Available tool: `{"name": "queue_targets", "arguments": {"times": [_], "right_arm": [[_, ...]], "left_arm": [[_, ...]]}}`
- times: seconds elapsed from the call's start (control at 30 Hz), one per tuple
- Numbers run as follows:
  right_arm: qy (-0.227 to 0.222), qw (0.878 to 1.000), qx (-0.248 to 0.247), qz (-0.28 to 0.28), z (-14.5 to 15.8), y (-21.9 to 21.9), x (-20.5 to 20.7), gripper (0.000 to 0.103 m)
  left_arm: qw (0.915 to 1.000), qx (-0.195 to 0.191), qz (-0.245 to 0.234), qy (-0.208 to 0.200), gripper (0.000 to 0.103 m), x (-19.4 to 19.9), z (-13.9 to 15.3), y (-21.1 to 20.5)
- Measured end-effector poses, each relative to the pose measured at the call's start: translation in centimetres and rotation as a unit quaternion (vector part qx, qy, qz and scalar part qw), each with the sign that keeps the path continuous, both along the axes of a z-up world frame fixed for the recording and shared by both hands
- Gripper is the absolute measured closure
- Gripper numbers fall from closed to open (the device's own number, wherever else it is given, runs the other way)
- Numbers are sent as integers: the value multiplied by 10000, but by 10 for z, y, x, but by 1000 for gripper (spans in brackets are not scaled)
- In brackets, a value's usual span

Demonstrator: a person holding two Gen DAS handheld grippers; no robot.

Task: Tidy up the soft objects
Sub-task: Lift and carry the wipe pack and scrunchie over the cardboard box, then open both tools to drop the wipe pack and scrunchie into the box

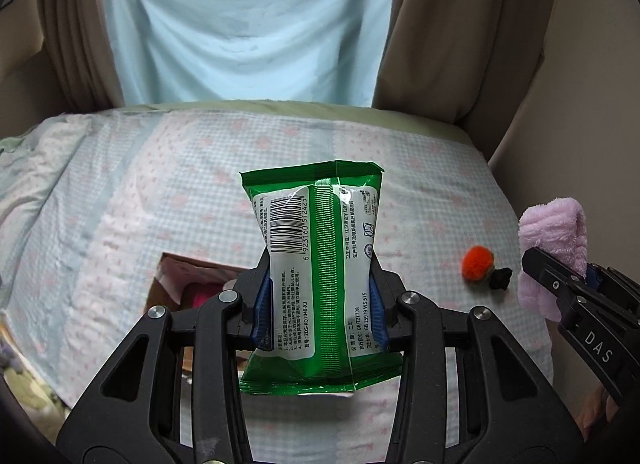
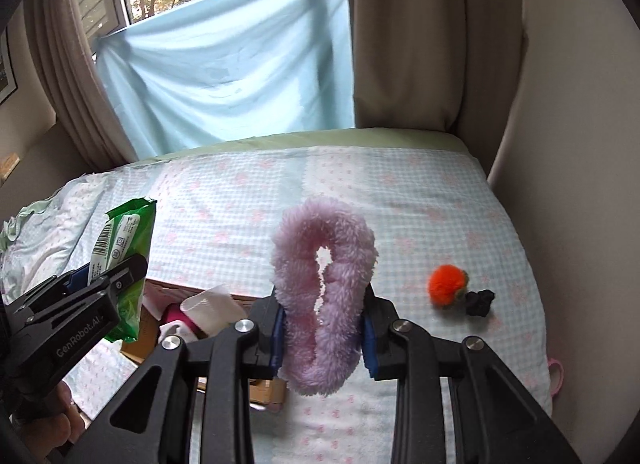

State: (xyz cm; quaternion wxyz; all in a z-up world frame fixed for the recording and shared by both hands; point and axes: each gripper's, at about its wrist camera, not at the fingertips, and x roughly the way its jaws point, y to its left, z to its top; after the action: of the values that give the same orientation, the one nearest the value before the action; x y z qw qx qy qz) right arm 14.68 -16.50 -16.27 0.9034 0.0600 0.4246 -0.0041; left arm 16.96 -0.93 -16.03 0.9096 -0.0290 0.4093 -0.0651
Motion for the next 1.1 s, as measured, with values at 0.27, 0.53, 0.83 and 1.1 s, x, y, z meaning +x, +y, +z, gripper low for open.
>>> {"name": "queue_targets", "arguments": {"times": [0.27, 0.53, 0.83, 1.1], "right_arm": [[635, 9967, 508, -21, -38, 100, 26, 75], [1343, 9833, 1122, -494, -95, 154, 50, 75], [2057, 9713, 1050, -570, -157, 180, 65, 75], [2488, 9582, 1157, -812, -197, 165, 77, 75]], "left_arm": [[9992, 123, -78, 380, 67, 14, -22, 113], [9909, 375, -683, 1102, 67, 40, -90, 179], [9694, 529, -1341, 1988, 67, 65, -172, 179], [9486, 766, -1785, 2498, 67, 77, -224, 162]]}}
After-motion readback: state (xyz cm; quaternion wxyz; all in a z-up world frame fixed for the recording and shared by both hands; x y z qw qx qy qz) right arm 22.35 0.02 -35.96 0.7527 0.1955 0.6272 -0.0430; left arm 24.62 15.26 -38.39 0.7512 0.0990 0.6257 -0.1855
